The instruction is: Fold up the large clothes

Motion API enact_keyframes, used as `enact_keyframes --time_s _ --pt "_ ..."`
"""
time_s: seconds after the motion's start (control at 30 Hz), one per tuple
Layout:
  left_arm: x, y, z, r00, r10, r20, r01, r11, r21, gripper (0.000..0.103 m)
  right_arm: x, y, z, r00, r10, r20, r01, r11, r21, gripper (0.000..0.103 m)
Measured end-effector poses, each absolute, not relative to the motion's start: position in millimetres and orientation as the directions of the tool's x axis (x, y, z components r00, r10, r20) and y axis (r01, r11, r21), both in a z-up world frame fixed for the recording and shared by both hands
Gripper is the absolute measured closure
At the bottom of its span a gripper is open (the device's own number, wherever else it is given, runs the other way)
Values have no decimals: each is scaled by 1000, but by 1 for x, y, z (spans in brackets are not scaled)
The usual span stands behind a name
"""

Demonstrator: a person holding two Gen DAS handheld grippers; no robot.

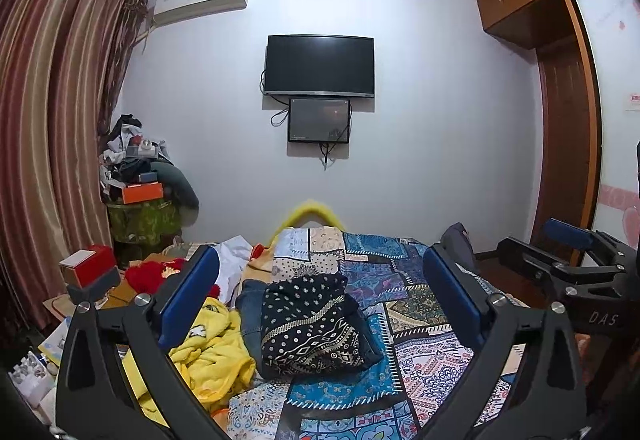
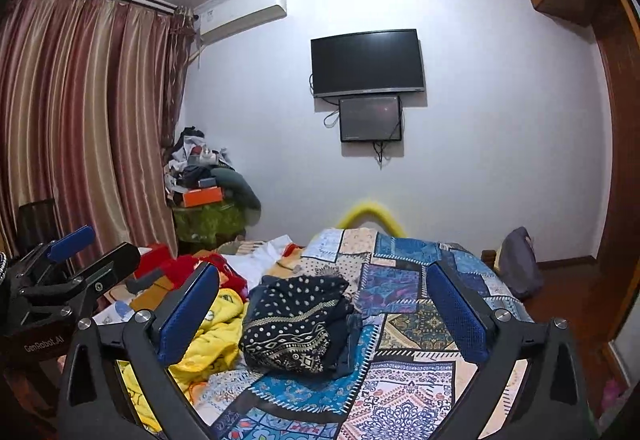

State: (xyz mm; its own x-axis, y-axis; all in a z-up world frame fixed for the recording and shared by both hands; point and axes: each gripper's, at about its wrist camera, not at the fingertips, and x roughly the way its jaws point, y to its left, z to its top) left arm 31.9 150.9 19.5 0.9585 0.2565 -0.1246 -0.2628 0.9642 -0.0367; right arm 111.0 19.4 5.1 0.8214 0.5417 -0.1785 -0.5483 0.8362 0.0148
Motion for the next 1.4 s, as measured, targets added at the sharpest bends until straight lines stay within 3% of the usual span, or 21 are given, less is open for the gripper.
enact_keyframes --time_s 1.4 --pt "48 158 9 965 173 -196 -190 979 -71 0 118 12 0 846 499 -186 -502 864 34 0"
